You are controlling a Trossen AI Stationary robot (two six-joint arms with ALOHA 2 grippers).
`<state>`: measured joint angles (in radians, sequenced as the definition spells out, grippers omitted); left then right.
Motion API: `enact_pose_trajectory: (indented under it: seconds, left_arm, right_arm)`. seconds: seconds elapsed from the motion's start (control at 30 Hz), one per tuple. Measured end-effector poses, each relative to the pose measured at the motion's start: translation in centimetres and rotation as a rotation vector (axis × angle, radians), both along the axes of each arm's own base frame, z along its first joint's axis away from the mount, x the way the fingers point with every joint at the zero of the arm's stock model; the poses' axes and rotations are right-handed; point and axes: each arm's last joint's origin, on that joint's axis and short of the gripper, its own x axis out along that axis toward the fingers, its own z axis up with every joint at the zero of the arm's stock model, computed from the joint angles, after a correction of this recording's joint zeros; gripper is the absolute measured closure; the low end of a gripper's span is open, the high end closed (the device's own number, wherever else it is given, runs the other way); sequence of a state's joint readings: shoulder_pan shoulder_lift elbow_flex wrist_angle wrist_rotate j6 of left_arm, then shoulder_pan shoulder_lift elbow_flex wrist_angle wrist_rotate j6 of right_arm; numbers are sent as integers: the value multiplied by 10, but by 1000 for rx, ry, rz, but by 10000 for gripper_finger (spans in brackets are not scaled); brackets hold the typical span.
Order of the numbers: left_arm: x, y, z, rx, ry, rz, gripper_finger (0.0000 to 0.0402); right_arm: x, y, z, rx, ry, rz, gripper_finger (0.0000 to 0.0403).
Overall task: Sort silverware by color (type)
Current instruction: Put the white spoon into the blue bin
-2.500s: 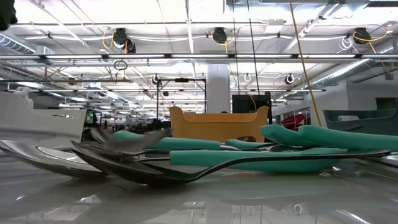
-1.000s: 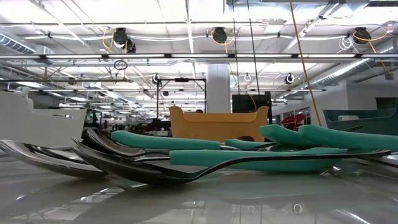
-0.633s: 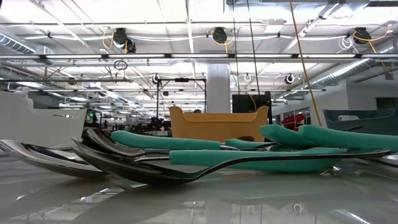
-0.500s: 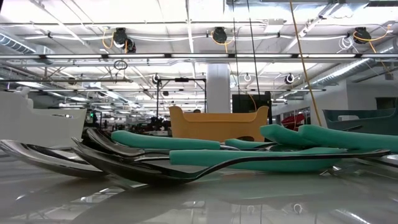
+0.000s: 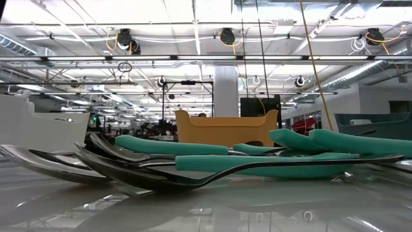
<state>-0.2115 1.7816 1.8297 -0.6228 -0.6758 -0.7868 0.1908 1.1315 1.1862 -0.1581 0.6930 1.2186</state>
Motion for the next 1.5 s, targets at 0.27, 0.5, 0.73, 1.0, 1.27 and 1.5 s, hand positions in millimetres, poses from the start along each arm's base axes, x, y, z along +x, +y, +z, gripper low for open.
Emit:
enact_pose_trajectory:
  seconds: [0.27,0.5,0.73,1.0,1.27,1.5]
  left_arm:
    - [7,-2,-10,2,27,-14,351]
    - [8,-2,-12,8,37,1,351]
    - [7,-1,-13,12,47,4,351]
    - [6,-2,-15,-86,37,6,216]
    - [-1,-12,-24,-174,126,-47,93]
    - [-6,-25,-27,-184,196,-147,98]
  right_arm:
    - [16,-4,-13,-4,69,37,290]
    - [17,-4,-15,-26,89,39,355]
    - [17,-3,-15,-43,107,66,380]
    - [0,-4,-12,-40,159,136,377]
    - [-45,-10,-6,-31,264,193,379]
    - [-83,-13,-11,33,398,278,380]
